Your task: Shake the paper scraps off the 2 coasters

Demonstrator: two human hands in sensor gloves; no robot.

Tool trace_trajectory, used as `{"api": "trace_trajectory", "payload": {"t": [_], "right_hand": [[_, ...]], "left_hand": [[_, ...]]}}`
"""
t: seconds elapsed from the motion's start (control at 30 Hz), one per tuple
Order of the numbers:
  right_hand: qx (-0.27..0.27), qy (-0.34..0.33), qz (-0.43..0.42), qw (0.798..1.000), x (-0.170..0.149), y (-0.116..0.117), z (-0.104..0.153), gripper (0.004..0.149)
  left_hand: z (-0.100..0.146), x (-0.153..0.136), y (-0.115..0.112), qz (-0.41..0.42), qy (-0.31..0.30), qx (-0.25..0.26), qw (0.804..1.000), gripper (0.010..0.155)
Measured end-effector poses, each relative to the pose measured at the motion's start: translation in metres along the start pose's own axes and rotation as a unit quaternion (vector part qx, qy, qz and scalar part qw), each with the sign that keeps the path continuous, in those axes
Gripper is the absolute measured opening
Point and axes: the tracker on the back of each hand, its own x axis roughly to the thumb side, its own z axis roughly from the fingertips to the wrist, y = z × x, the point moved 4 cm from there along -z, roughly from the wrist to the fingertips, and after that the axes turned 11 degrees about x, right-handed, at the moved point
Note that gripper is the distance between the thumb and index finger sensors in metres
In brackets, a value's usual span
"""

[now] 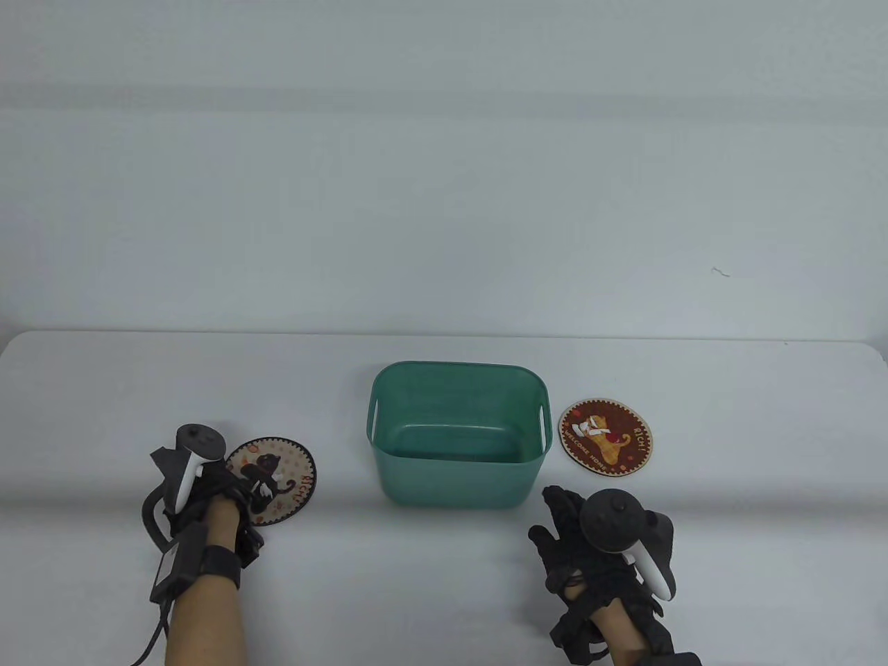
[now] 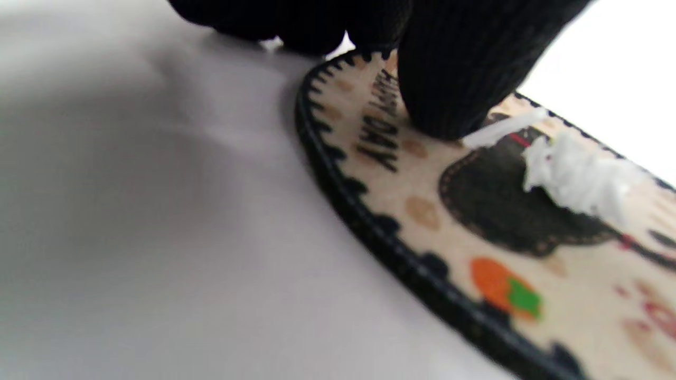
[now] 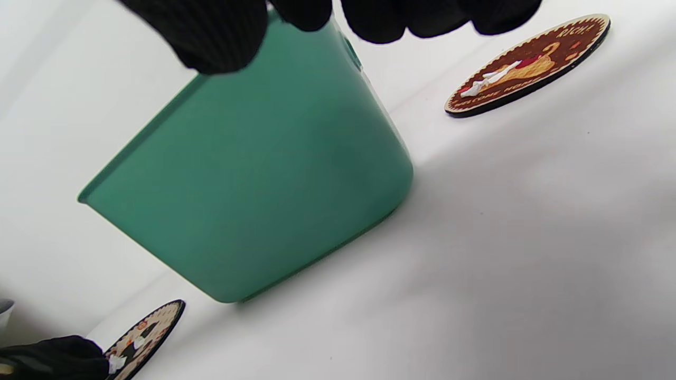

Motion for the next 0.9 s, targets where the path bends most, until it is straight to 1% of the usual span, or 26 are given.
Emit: {"api": "trace_trajectory", "payload": {"t": [0.07,0.13,0.17,0.2,0.23,0.33,0.37,0.47,0.6,0.67,0.7,0.8,0.87,0.9], "right_hand": [[-0.003,0.001,-0.002,1.0,-0.002,-0.002,0.0,0.064],[-0.008,0.004,-0.005,1.0,-0.004,-0.005,0.001,0.064],[-0.01,0.005,-0.007,1.0,-0.005,-0.006,0.001,0.064],[-0.013,0.006,-0.009,1.0,-0.006,-0.008,0.001,0.064],[-0.014,0.006,-0.01,1.0,-0.007,-0.008,0.001,0.064],[-0.017,0.008,-0.012,1.0,-0.008,-0.011,0.002,0.064],[-0.018,0.007,-0.013,1.0,-0.008,-0.012,0.002,0.064],[-0.018,0.007,-0.015,1.0,-0.008,-0.012,0.002,0.064],[-0.016,0.006,-0.016,1.0,-0.008,-0.011,0.002,0.064],[-0.015,0.004,-0.018,1.0,-0.008,-0.011,0.002,0.064],[-0.013,0.001,-0.019,1.0,-0.007,-0.01,0.002,0.064],[-0.006,-0.003,-0.02,1.0,-0.005,-0.007,0.001,0.064],[0.0,-0.005,-0.02,1.0,-0.004,-0.004,0.0,0.064],[0.001,-0.006,-0.02,1.0,-0.004,-0.004,0.0,0.064]], "left_hand": [[-0.001,0.001,0.003,-0.007,-0.005,0.01,1.0,0.071],[-0.003,0.0,0.003,0.009,-0.001,0.008,1.0,0.073],[-0.003,-0.001,0.003,0.021,0.0,0.008,1.0,0.077],[-0.004,-0.003,0.003,0.031,-0.001,0.006,0.999,0.075],[-0.004,-0.004,0.003,0.037,-0.001,0.004,0.999,0.069],[-0.002,-0.008,0.003,0.05,0.0,-0.001,0.999,0.044],[-0.001,-0.01,0.004,0.063,0.0,-0.001,0.998,0.042],[0.002,-0.015,0.005,0.094,0.006,-0.019,0.995,0.041],[0.011,-0.024,0.008,0.173,0.016,-0.037,0.984,0.041],[0.017,-0.029,0.01,0.225,0.016,-0.044,0.973,0.042],[0.021,-0.032,0.011,0.261,0.024,-0.046,0.964,0.043],[0.033,-0.038,0.012,0.328,0.033,-0.051,0.943,0.044],[0.045,-0.043,0.013,0.388,0.041,-0.039,0.92,0.044],[0.049,-0.044,0.014,0.406,0.045,-0.035,0.912,0.044]]}}
